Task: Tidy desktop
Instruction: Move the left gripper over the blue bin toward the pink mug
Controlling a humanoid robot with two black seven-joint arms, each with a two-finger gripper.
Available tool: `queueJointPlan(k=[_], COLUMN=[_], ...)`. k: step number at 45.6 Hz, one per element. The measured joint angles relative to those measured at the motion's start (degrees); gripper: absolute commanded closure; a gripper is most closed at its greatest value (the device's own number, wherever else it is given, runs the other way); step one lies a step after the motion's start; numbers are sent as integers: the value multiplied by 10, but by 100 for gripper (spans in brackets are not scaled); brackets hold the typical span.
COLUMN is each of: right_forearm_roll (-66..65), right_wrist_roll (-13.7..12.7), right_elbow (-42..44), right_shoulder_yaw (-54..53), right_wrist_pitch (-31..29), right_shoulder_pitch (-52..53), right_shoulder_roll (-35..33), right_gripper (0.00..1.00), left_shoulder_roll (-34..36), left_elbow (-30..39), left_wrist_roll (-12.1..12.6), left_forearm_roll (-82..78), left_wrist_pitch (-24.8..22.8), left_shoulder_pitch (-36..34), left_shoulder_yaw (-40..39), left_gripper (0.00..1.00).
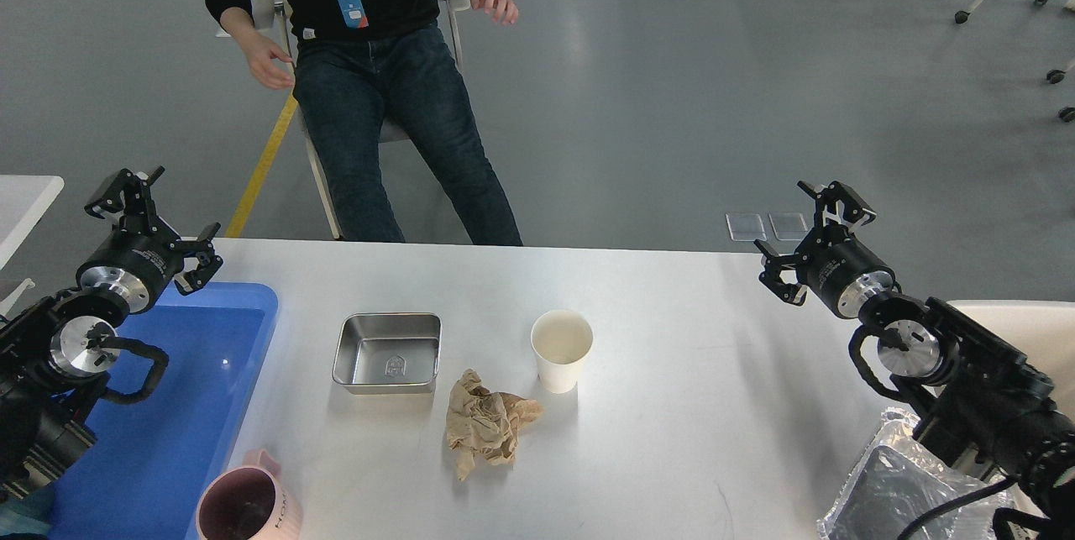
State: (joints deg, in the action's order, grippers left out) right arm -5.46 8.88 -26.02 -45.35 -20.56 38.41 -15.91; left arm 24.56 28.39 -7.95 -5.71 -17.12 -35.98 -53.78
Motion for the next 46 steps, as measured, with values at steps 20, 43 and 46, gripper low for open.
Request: queueJointPlan(k=[20, 43, 46], right_forearm_roll=[0, 0, -1], right_wrist_roll=[0, 0, 0], right_elbow=[0, -1, -1], right_shoulder_yaw=[0, 0, 0], right_wrist_pitch=[0, 4, 4], right_shoulder_pitch=[0, 0, 0], right_shoulder_roll=[0, -4, -5], right_gripper=[0, 0, 0], left_shoulder_roll=[3, 106, 152], left_elbow=[14, 159, 222], left_wrist_roll=[30, 32, 31], left_forearm_roll=[-1, -85, -104], left_wrist_pitch=[17, 28, 43], left_shoulder_pitch=[-8, -62, -59], left_shoulder_yaw=[2, 280, 331], left_gripper=[2, 4, 4])
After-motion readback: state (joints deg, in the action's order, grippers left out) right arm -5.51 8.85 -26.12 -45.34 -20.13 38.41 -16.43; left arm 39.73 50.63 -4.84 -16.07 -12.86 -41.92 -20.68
